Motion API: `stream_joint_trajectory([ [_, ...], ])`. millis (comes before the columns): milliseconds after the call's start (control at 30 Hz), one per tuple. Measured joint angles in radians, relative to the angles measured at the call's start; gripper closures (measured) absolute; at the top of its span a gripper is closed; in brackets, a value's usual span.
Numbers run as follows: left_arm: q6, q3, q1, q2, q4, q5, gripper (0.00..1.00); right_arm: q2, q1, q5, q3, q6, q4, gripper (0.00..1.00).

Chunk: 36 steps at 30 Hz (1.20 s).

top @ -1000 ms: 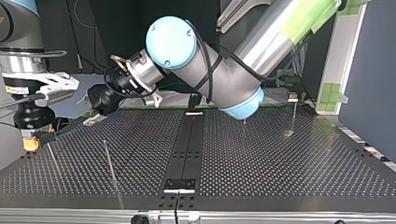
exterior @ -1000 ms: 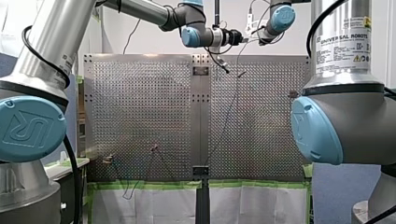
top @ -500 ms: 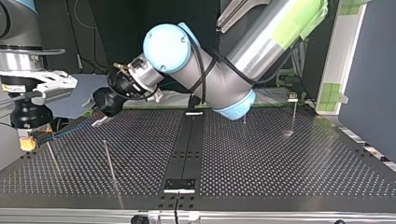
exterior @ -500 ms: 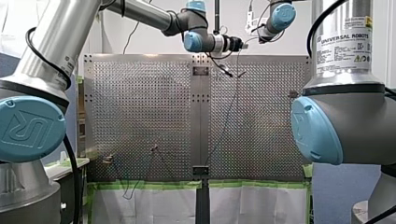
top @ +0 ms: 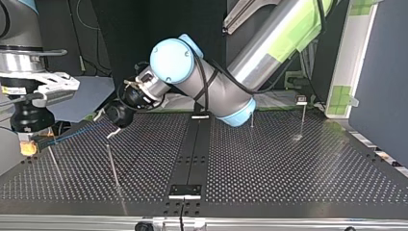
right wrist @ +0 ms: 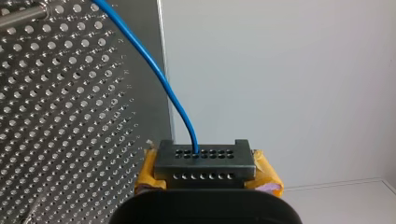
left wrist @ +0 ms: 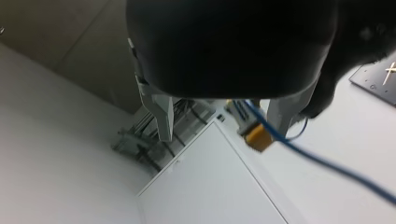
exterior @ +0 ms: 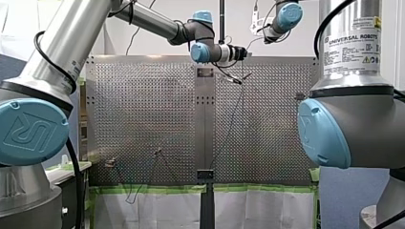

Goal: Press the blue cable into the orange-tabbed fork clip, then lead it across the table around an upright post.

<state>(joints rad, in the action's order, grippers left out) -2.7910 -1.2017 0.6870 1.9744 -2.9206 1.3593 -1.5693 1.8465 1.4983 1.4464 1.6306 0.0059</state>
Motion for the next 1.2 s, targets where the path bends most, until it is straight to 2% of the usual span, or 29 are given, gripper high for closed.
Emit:
stream_joint_trajectory([
  [233,-0.067,0.0,-0.002,0.028,0.004,0.011,0.0,-0.001,0.001,-0.001,0.0,0.0,0.0,0.98],
  [267,-0.074,0.0,-0.003,0.028,0.002,0.011,0.11,-0.001,0.001,-0.001,0.0,0.0,0.0,0.98],
  [300,-0.079,0.0,-0.004,0.029,-0.001,0.012,0.11,-0.001,0.002,-0.001,0.0,0.0,0.0,0.98],
  [367,-0.08,0.0,-0.007,0.029,-0.012,0.014,0.39,-0.001,0.002,-0.001,0.0,0.001,0.0,0.98],
  [400,-0.076,0.0,-0.009,0.029,-0.019,0.015,0.39,-0.001,0.003,-0.001,0.0,0.001,0.0,0.98],
  [433,-0.068,0.0,-0.01,0.029,-0.03,0.017,0.64,-0.001,0.003,-0.001,0.0,0.001,0.0,0.98],
  [467,-0.062,0.0,-0.012,0.029,-0.037,0.019,0.79,-0.001,0.004,-0.001,0.0,0.001,0.0,0.98],
  [500,-0.055,0.0,-0.014,0.029,-0.044,0.022,0.79,-0.001,0.004,-0.001,0.0,0.001,0.0,0.98],
  [533,-0.046,0.0,-0.016,0.029,-0.054,0.028,1.0,-0.001,0.005,-0.001,0.0,0.001,0.0,0.98],
  [867,0.034,0.0,-0.034,0.025,-0.13,0.053,1.0,-0.002,0.01,0.003,0.001,0.002,0.0,0.98],
  [1200,0.119,-0.001,-0.049,0.025,-0.119,0.067,1.0,0.011,0.005,0.006,0.0,0.0,-0.001,0.98],
])
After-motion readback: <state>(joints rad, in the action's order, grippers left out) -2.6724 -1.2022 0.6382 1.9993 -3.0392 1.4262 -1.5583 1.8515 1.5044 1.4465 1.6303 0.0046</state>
